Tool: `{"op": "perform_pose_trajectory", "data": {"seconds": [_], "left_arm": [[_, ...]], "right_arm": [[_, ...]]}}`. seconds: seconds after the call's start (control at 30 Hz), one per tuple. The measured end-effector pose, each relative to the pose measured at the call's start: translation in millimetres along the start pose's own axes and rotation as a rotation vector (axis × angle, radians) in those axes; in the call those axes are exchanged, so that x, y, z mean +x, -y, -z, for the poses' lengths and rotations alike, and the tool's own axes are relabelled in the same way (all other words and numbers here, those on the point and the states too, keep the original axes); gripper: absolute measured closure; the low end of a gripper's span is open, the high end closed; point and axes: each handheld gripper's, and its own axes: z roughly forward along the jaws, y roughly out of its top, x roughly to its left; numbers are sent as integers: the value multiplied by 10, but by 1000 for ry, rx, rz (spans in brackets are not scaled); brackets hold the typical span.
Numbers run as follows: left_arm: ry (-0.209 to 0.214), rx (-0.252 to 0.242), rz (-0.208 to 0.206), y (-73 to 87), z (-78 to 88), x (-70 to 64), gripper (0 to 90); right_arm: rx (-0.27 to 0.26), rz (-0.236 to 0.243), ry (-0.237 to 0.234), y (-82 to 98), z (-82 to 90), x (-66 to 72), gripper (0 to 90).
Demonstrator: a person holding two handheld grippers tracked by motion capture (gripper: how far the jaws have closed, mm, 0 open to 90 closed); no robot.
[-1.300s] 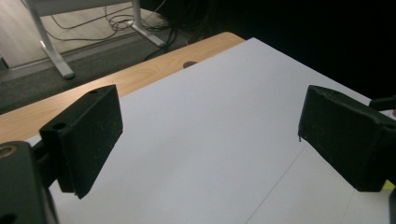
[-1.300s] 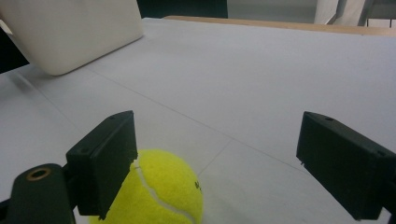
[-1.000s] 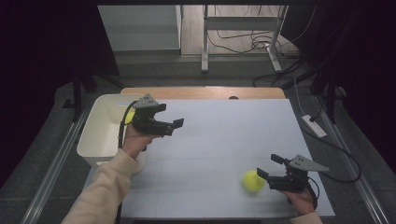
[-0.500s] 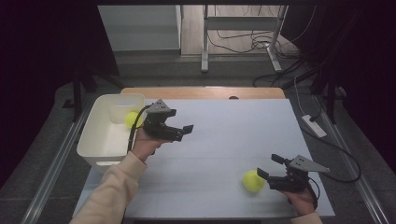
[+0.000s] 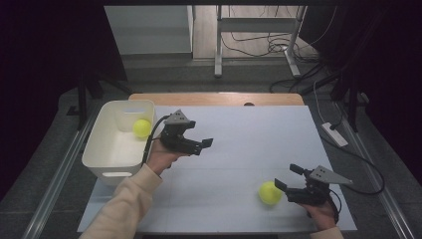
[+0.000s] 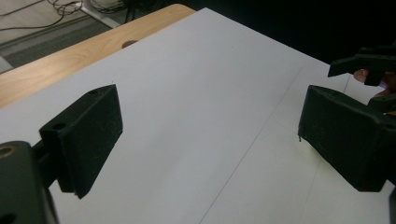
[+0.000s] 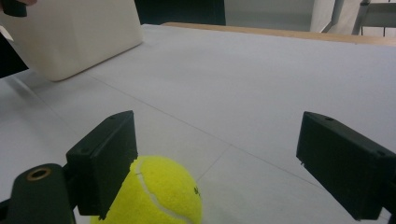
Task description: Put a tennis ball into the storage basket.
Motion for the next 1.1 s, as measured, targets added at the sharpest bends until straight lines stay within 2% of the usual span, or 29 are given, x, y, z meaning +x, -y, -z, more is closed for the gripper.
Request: {"op": "perform_pose_trajectory", "data": {"seconds": [0.43, 0.7, 1.0, 1.1], "left_arm": [[55, 33, -31, 27, -295, -165, 72], [79, 44, -40, 17, -384, -222, 73], [123, 70, -57, 60, -560, -339, 71], [131, 87, -78, 81, -605, -380, 71]], "right_arm": [[1, 1, 4, 12, 21, 27, 121], [-2, -3, 10, 26, 53, 39, 122], [-10, -3, 11, 3, 58, 56, 122], [-11, -3, 9, -3, 58, 62, 122]]}}
